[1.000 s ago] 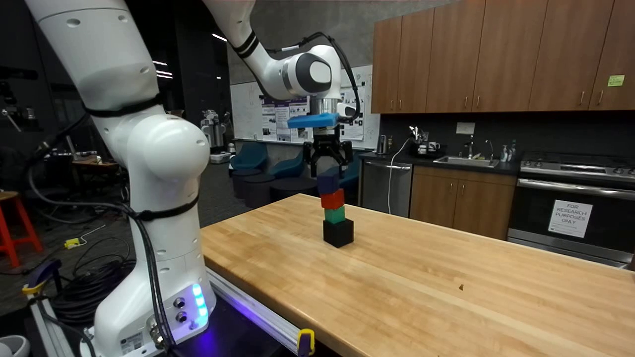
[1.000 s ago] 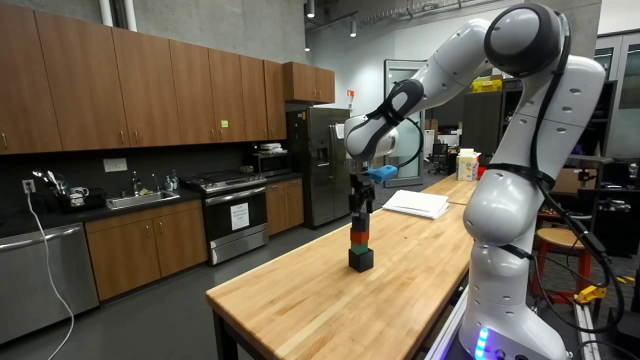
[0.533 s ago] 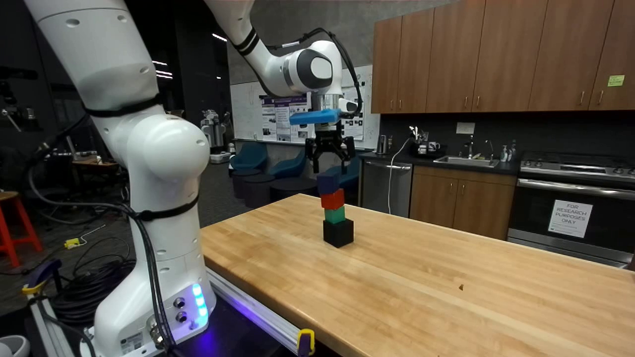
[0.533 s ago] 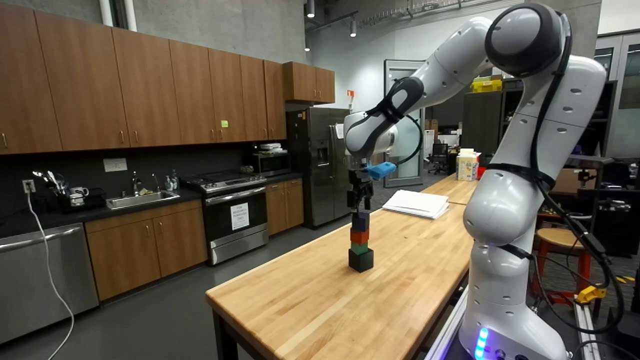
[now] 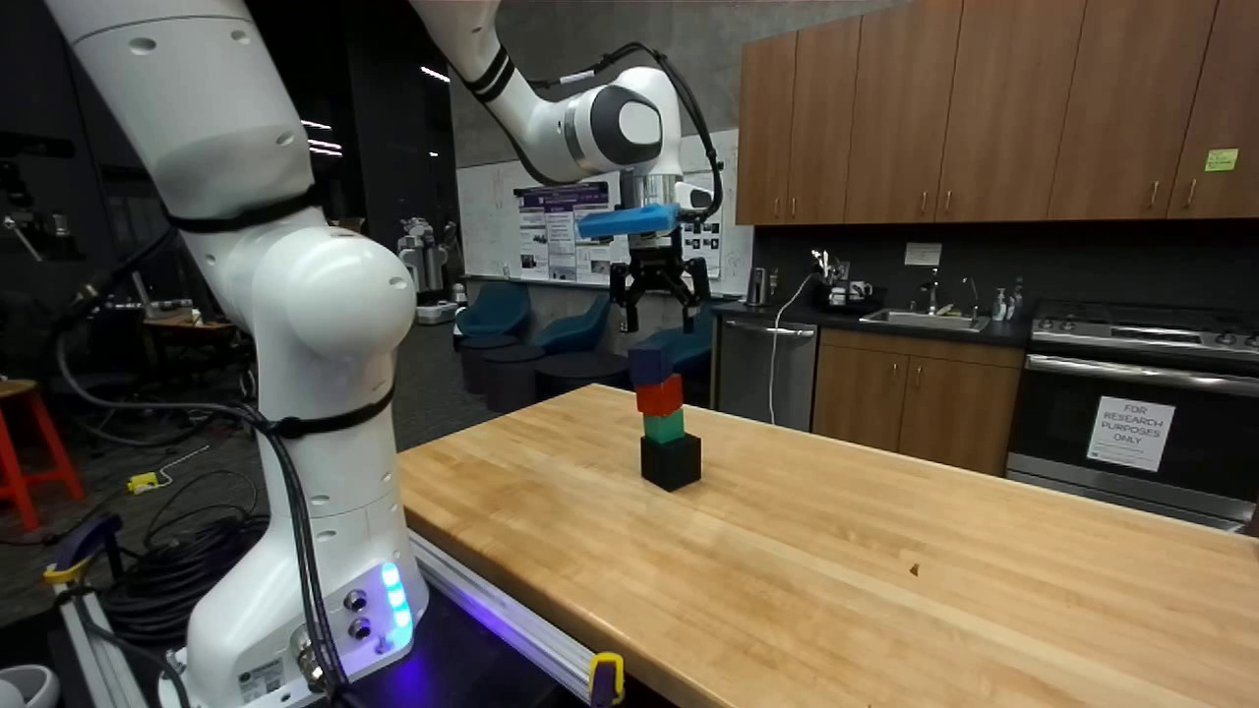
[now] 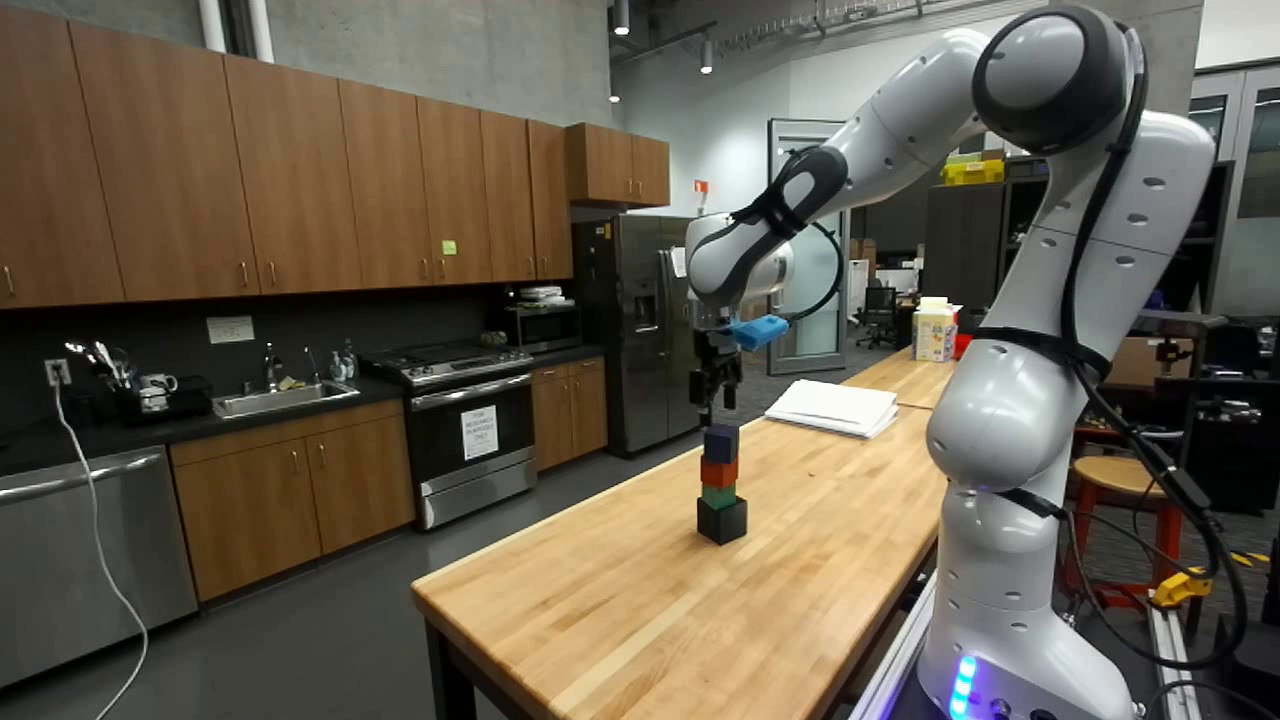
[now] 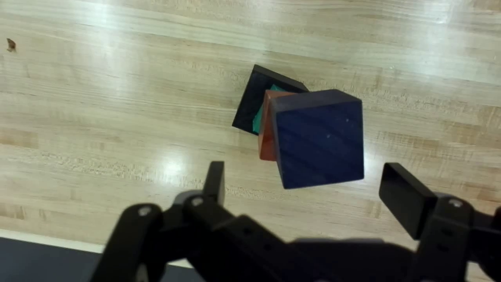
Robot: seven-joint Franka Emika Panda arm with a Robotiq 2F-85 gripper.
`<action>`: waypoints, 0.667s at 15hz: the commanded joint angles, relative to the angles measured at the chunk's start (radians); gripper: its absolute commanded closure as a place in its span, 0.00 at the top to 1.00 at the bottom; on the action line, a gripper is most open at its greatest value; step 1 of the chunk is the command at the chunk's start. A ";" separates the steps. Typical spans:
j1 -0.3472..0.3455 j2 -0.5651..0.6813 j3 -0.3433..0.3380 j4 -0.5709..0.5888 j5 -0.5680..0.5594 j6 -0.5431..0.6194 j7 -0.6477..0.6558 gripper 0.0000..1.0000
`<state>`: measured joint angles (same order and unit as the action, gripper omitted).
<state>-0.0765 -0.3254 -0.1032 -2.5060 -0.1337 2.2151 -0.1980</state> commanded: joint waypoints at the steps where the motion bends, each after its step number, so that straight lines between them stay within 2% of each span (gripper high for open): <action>1: -0.001 -0.025 0.011 0.014 -0.011 -0.040 0.016 1.00; 10: 0.002 -0.046 0.021 0.081 -0.003 -0.160 0.036 1.00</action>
<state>-0.0755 -0.3532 -0.0896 -2.4510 -0.1335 2.1088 -0.1840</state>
